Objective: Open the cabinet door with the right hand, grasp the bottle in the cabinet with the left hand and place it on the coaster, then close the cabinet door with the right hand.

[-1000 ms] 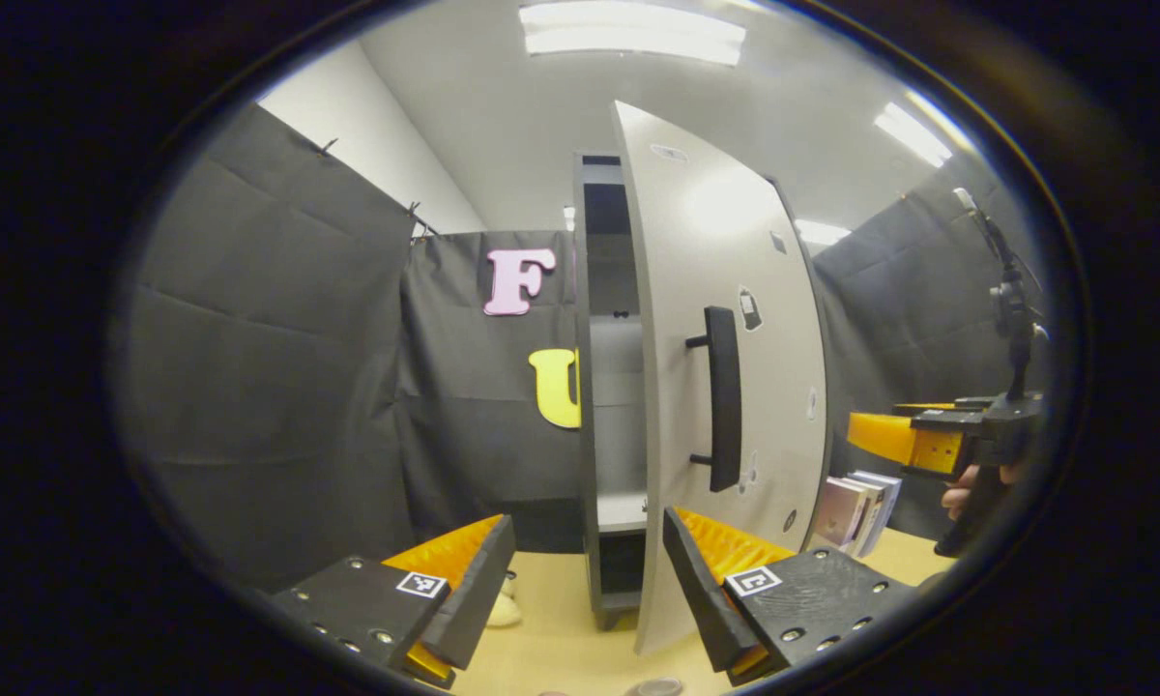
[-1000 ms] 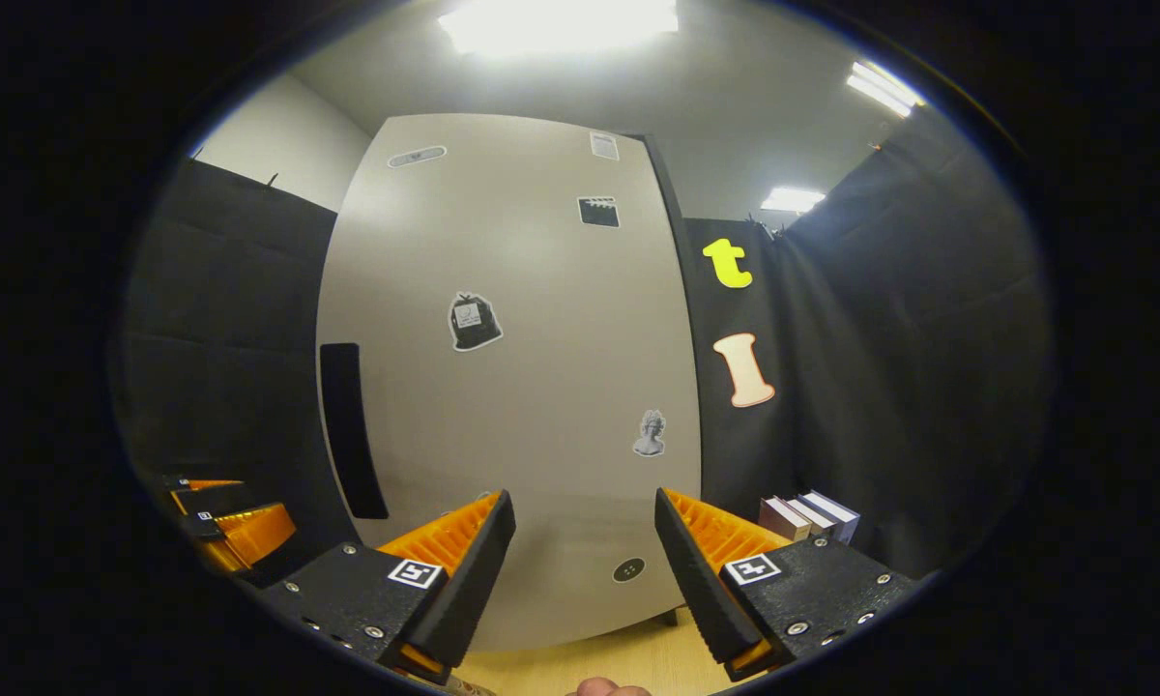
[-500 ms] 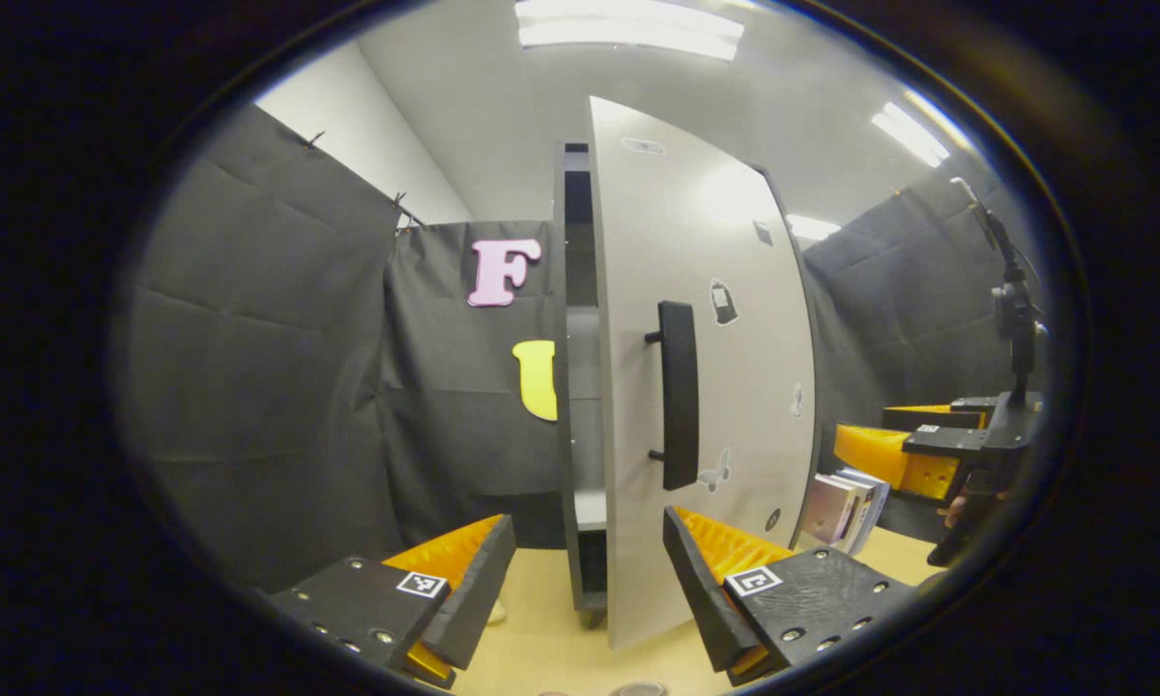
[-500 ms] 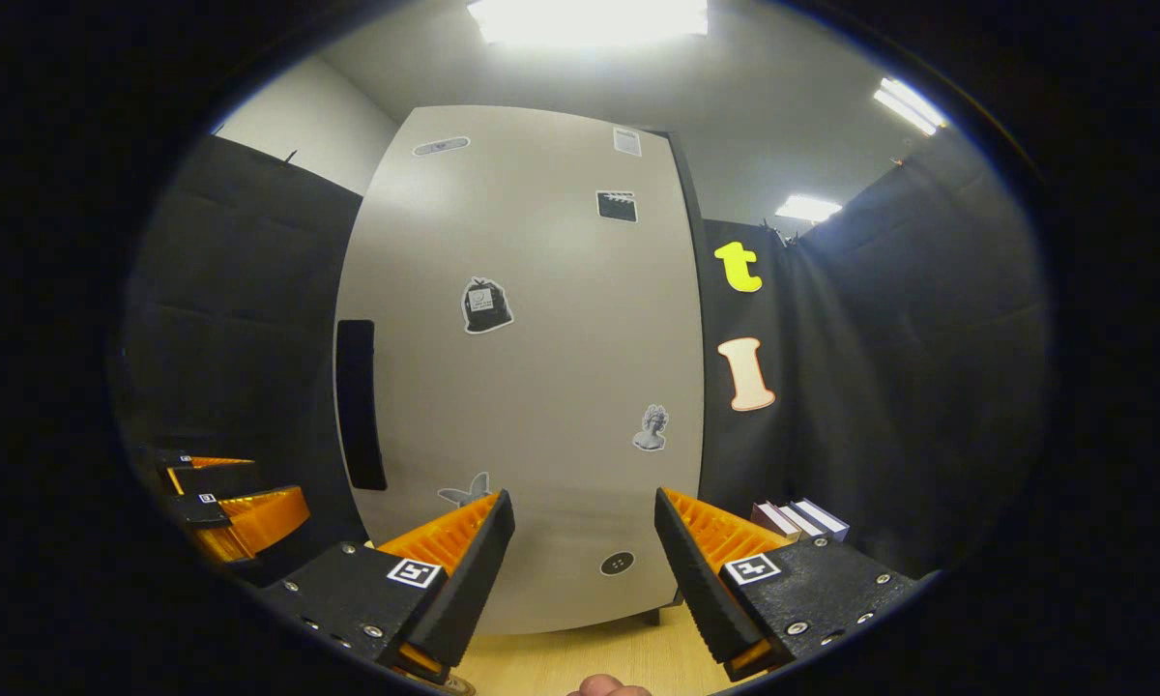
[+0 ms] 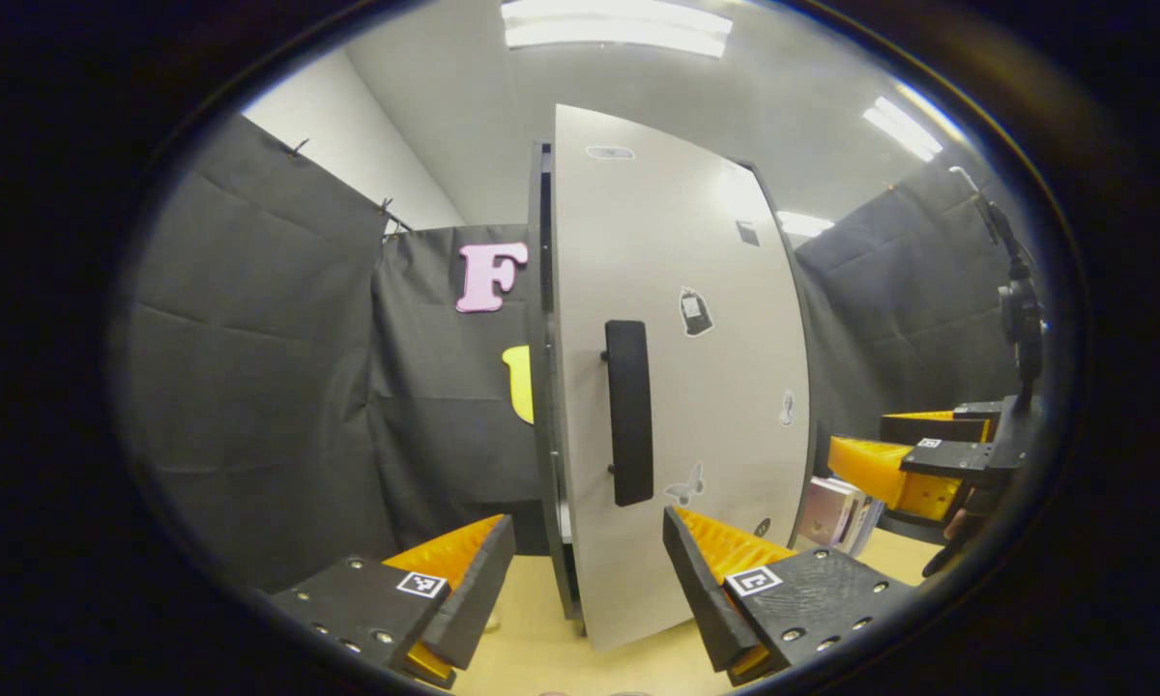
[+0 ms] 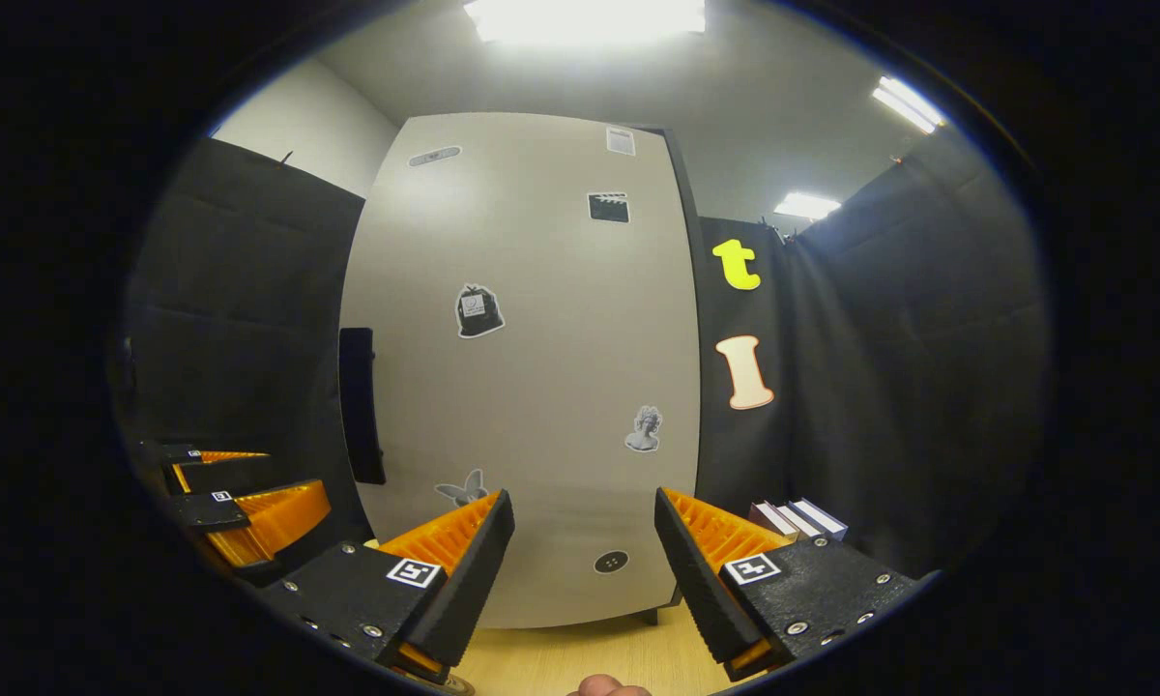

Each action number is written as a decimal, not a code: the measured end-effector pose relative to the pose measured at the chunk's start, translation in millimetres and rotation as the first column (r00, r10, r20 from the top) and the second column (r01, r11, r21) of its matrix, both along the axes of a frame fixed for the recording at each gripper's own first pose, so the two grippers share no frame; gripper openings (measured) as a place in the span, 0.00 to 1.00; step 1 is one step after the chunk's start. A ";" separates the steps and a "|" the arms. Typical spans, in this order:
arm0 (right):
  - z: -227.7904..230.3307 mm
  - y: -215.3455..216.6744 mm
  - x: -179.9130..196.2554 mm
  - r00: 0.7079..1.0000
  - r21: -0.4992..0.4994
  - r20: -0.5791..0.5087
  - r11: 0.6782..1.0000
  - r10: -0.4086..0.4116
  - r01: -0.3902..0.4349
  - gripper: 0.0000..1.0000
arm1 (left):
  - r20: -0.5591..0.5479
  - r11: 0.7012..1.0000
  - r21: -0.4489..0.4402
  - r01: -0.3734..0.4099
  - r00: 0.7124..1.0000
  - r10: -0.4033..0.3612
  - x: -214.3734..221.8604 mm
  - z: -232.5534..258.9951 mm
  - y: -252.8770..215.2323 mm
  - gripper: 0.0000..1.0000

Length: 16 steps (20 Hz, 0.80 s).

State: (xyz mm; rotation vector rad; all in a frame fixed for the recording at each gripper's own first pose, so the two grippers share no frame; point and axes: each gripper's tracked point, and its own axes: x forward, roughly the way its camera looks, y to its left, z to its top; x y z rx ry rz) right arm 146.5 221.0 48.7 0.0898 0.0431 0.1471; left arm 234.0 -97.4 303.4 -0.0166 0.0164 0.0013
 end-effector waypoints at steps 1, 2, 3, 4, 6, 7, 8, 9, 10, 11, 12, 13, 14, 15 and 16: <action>1.2 -0.4 -0.7 1.000 -0.002 0.005 1.000 0.001 -0.001 0.91 | 0.002 1.000 -0.005 -0.004 1.000 0.004 0.7 0.1 -0.3 0.89; 2.9 -0.5 -0.6 1.000 -0.004 0.010 1.000 0.000 0.000 0.91 | 0.003 1.000 -0.008 -0.009 1.000 0.009 1.3 0.4 -0.1 0.94; 3.1 -0.7 -0.4 1.000 -0.008 0.011 1.000 -0.002 0.002 0.91 | 0.005 1.000 -0.014 -0.004 1.000 0.004 1.5 1.1 -2.1 0.89; 3.1 -1.3 0.8 1.000 -0.011 0.011 1.000 -0.005 0.005 0.90 | 0.005 1.000 -0.018 0.002 1.000 -0.002 2.3 0.9 -4.6 0.94; 2.6 0.1 0.8 1.000 -0.008 0.008 1.000 -0.002 0.002 0.91 | -0.002 1.000 -0.003 0.002 1.000 -0.002 -0.1 0.4 -3.0 0.89; 1.9 0.5 0.4 1.000 -0.012 0.008 1.000 0.000 0.000 0.91 | 0.001 1.000 0.005 0.001 1.000 -0.001 0.5 1.1 -0.9 0.84; 1.6 0.7 1.1 1.000 -0.013 0.007 1.000 0.002 -0.002 0.91 | 0.008 1.000 0.006 0.005 1.000 -0.005 1.6 2.7 -1.2 0.94; 1.1 2.4 1.0 1.000 -0.011 0.005 1.000 0.008 -0.008 0.90 | 0.010 1.000 0.004 0.005 1.000 -0.005 2.8 3.0 -2.2 0.89; 1.0 4.0 2.0 1.000 -0.008 0.004 1.000 0.012 -0.012 0.91 | 0.009 1.000 0.002 0.003 1.000 -0.003 3.3 2.6 -2.3 0.94; 0.3 4.9 1.9 1.000 -0.008 0.004 1.000 0.013 -0.013 0.91 | 0.009 1.000 0.000 0.002 1.000 -0.002 2.6 2.9 -2.6 0.89; 0.9 5.7 2.6 1.000 -0.008 0.004 1.000 0.017 -0.017 0.91 | 0.004 1.000 0.000 -0.001 1.000 0.001 2.9 2.3 -2.3 0.94; 0.3 7.3 2.9 1.000 -0.008 0.004 1.000 0.018 -0.018 0.91 | -0.001 1.000 0.003 -0.002 1.000 0.002 0.9 1.4 -1.2 0.94; -0.1 9.3 3.7 1.000 -0.008 0.002 1.000 0.022 -0.022 0.91 | -0.001 1.000 0.005 -0.004 1.000 0.004 0.4 1.7 -0.3 0.89; -0.3 11.0 4.2 1.000 -0.008 0.001 1.000 0.025 -0.025 0.91 | -0.001 1.000 0.006 -0.006 1.000 0.006 1.3 2.0 0.4 0.88; -0.7 11.4 4.9 1.000 -0.007 0.001 1.000 0.025 -0.025 0.91 | 0.000 1.000 0.007 -0.009 1.000 0.009 1.9 2.4 1.1 0.89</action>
